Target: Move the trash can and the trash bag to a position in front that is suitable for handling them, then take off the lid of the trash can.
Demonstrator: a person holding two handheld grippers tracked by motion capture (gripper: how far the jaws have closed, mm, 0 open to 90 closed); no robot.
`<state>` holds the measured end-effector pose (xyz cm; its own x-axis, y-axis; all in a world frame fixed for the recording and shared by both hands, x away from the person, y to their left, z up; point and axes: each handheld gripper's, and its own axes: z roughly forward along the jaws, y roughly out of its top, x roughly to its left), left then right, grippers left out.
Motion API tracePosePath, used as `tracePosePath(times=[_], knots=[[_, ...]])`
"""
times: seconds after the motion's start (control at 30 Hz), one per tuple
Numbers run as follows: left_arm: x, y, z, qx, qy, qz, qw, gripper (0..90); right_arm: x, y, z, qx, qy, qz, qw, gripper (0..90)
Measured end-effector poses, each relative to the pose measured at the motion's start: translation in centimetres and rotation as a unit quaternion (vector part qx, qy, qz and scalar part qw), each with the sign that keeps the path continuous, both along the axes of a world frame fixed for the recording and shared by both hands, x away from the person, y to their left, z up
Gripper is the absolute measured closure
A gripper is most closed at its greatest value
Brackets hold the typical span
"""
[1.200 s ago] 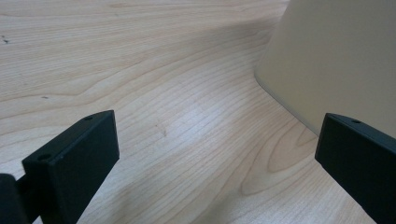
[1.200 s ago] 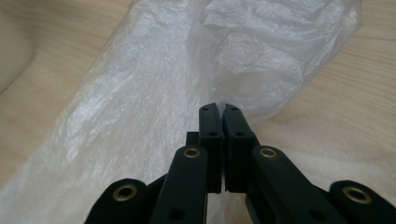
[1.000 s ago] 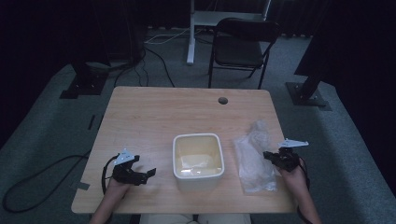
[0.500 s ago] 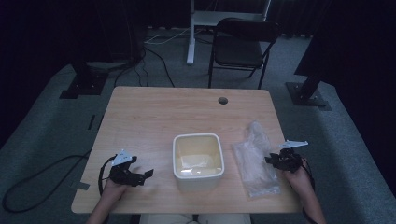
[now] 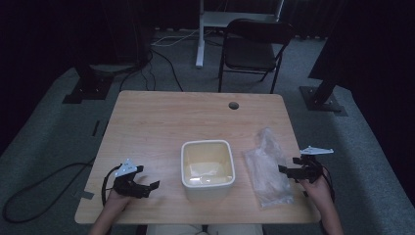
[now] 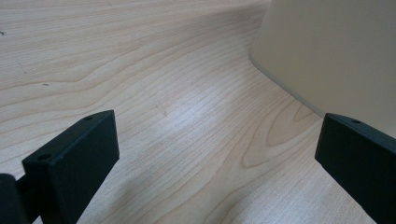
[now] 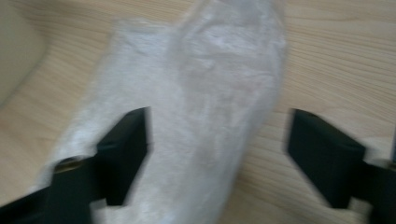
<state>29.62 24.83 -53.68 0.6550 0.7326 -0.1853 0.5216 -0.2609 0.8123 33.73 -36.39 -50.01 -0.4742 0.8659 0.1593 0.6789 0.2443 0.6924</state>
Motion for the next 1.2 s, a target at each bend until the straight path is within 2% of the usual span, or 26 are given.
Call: tracePosePath(times=[0.07,0.13,0.27,0.3,0.4,0.5,0.53,0.6,0.67,0.8,0.83,0.97,1.07,1.2], knots=[[0.0,0.0,-0.1,-0.001,-0.002,0.003,1.0000,0.4,-0.3,0.3,0.3,-0.001,-0.010,-0.013,0.9999,13.6],[0.0,0.1,-0.1,-0.005,-0.001,0.006,1.0000,0.4,-0.7,0.7,0.6,-0.005,-0.017,-0.011,0.9998,12.6],[0.0,0.2,-0.3,-0.004,0.000,0.009,1.0000,0.4,-1.6,1.2,1.2,0.008,-0.057,-0.018,0.9982,12.7],[0.0,0.3,-0.3,-0.004,-0.001,0.010,0.9999,0.4,-1.8,1.2,1.3,0.009,-0.061,-0.021,0.9979,12.7],[-0.1,0.4,-0.4,-0.010,-0.002,0.013,0.9999,0.4,-2.3,1.6,1.7,-0.011,-0.066,-0.030,0.9973,13.7],[-0.1,0.4,-0.4,-0.011,-0.004,0.011,0.9999,0.4,-2.7,1.8,2.1,-0.001,-0.064,-0.036,0.9973,13.6],[-0.1,0.4,-0.4,-0.011,-0.005,0.011,0.9999,0.4,-2.8,2.0,2.2,0.012,-0.053,-0.034,0.9979,12.5],[-0.2,0.4,-0.4,-0.010,-0.006,0.011,0.9999,0.4,-3.0,2.2,2.1,0.012,-0.042,-0.049,0.9978,12.6],[-0.2,0.4,-0.5,-0.011,-0.006,0.011,0.9999,0.4,-3.1,2.4,2.0,0.023,-0.015,-0.045,0.9986,12.6],[-0.2,0.3,-0.5,-0.010,-0.006,0.011,0.9999,0.4,-3.5,3.0,1.8,0.026,-0.010,-0.042,0.9987,12.6],[-0.2,0.3,-0.5,-0.011,-0.006,0.011,0.9999,0.4,-3.5,3.2,1.7,0.025,-0.015,-0.043,0.9986,12.6],[-0.3,0.3,-0.5,-0.010,-0.007,0.012,0.9999,0.4,-3.6,4.0,1.5,0.033,-0.023,-0.026,0.9988,12.5],[-0.3,0.4,-0.5,-0.010,-0.007,0.012,0.9998,0.4,-3.5,4.7,1.3,0.030,-0.018,-0.012,0.9993,12.5],[-0.4,0.4,-0.5,-0.011,-0.008,0.012,0.9998,0.4,-3.4,5.3,1.7,0.032,-0.019,-0.007,0.9993,12.6]])
